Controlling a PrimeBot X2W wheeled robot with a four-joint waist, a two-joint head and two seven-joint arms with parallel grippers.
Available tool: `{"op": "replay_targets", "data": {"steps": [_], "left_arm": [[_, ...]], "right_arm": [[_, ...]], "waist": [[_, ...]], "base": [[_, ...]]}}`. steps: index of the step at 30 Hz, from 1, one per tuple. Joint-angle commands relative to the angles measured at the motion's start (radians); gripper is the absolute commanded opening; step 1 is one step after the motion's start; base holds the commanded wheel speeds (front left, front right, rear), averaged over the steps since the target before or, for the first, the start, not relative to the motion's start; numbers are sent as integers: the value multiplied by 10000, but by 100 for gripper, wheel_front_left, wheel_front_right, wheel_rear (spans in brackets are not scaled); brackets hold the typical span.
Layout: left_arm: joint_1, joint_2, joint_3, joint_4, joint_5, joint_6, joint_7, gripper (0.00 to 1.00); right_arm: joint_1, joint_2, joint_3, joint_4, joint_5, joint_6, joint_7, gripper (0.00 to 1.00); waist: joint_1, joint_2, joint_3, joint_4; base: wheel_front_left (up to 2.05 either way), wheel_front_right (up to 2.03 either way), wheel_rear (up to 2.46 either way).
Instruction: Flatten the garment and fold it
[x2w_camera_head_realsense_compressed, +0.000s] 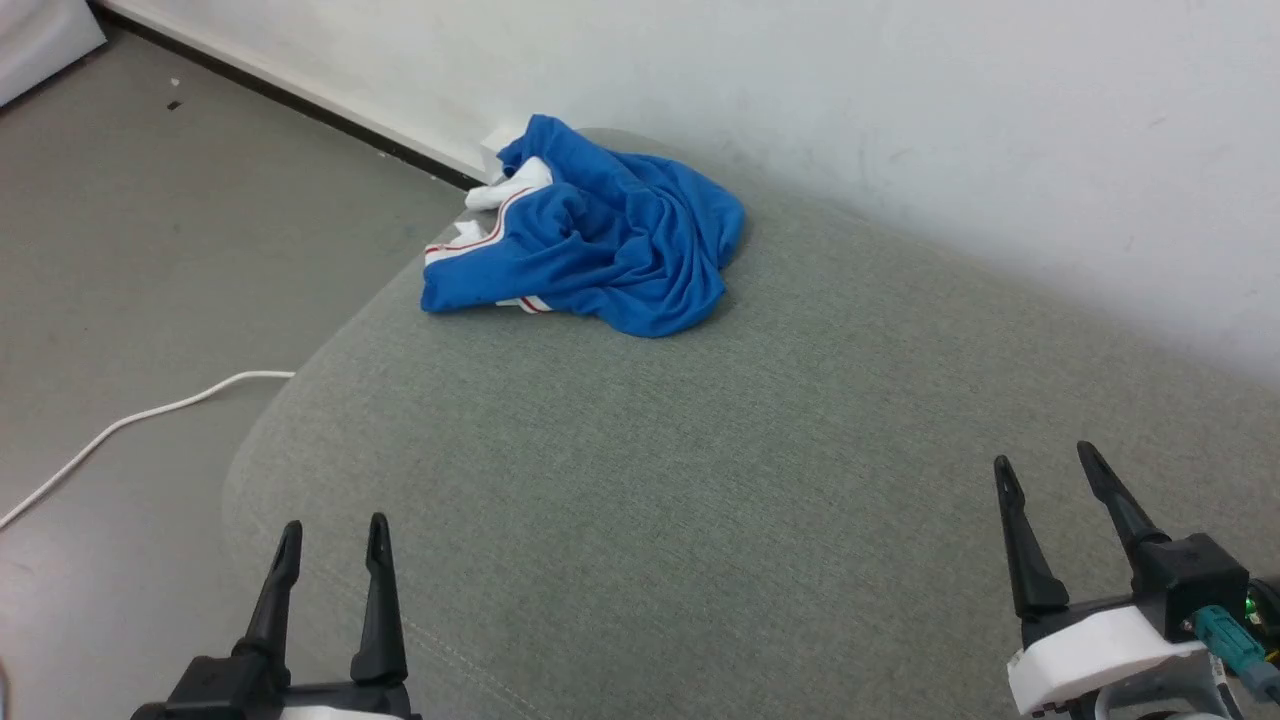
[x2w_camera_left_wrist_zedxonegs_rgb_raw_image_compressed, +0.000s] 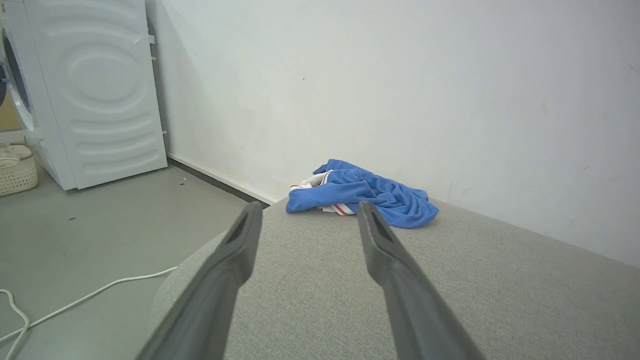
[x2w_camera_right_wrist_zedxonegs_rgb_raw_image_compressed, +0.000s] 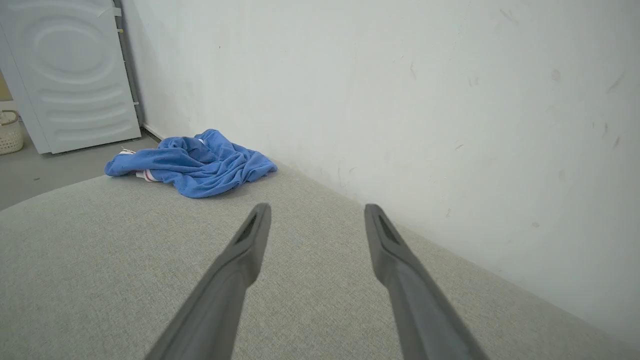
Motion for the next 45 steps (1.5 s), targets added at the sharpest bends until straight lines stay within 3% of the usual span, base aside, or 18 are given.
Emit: {"op": "replay_targets", "data": {"steps": [1, 15, 18, 20, 27, 38, 45], "left_arm": [[174, 82, -26, -68, -63, 64, -105, 100], [242, 136, -102, -81, -204, 108, -152, 100], [86, 73, -171, -597, -593, 17, 94, 100], [-273, 105, -169, -1169, -935, -95, 484, 100], [-3091, 1311, -46, -2031, -1356, -699, 2814, 100], [-8748, 2581, 73, 940, -2395, -1166, 5315, 100], [-10843, 3552, -562, 3349, -3359, -1464, 6472, 100]], "right_arm": [[85, 28, -26, -57, -82, -9, -64, 100], [100, 28, -9, -104, -132, -9, -63, 100], [84, 28, 0, -201, -164, -9, 5, 100], [81, 28, -70, -357, -193, -9, 82, 100], [-136, 28, -169, -1190, -411, -9, 575, 100], [-1044, 28, 332, -2997, -1513, -9, 1800, 100], [-1493, -69, 728, -4078, -2001, -9, 2520, 100]], "waist": [[0, 0, -10, 104], [0, 0, -9, 109], [0, 0, 68, 21], [0, 0, 185, -14], [0, 0, 941, -282], [0, 0, 2876, -1110], [0, 0, 4012, -1720]], "base": [[0, 0, 0], [0, 0, 0], [0, 0, 0], [0, 0, 0], [0, 0, 0], [0, 0, 0], [0, 0, 0]]}}
